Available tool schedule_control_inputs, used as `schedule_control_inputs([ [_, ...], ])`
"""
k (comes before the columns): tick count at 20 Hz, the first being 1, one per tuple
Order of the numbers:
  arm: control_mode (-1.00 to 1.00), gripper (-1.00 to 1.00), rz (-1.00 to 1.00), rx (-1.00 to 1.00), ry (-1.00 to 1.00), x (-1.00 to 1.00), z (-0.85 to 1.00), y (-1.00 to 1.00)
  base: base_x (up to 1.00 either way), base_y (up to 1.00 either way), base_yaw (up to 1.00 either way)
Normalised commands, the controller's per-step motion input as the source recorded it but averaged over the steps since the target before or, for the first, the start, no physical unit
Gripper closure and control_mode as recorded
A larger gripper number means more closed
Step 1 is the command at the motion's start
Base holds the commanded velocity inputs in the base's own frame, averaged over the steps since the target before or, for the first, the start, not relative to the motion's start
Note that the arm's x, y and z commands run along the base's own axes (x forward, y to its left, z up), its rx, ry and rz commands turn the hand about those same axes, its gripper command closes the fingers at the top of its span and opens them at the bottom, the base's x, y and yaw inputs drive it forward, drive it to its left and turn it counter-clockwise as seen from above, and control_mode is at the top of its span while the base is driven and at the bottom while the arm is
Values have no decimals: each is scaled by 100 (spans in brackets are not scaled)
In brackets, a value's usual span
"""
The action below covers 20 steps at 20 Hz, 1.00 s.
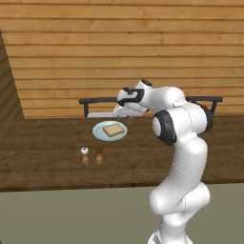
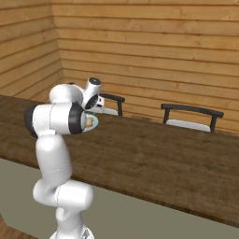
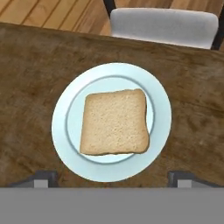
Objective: Start the toaster. Once the lever pops up, take the bread to the plate on the dining counter.
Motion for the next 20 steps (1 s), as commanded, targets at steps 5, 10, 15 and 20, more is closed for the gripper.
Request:
schedule_control_inputs([
  [5,-100,-100,-11,-3,0,-99,57,0,0,0,0],
  [10,-100,-100,-5,-4,0,-100,49,-6,0,0,0],
  [15,-100,-100,-1,-1,-9,-100,37,-9,0,0,0],
  [20,-100,-100,-5,-1,-19,-100,19,-4,0,0,0],
])
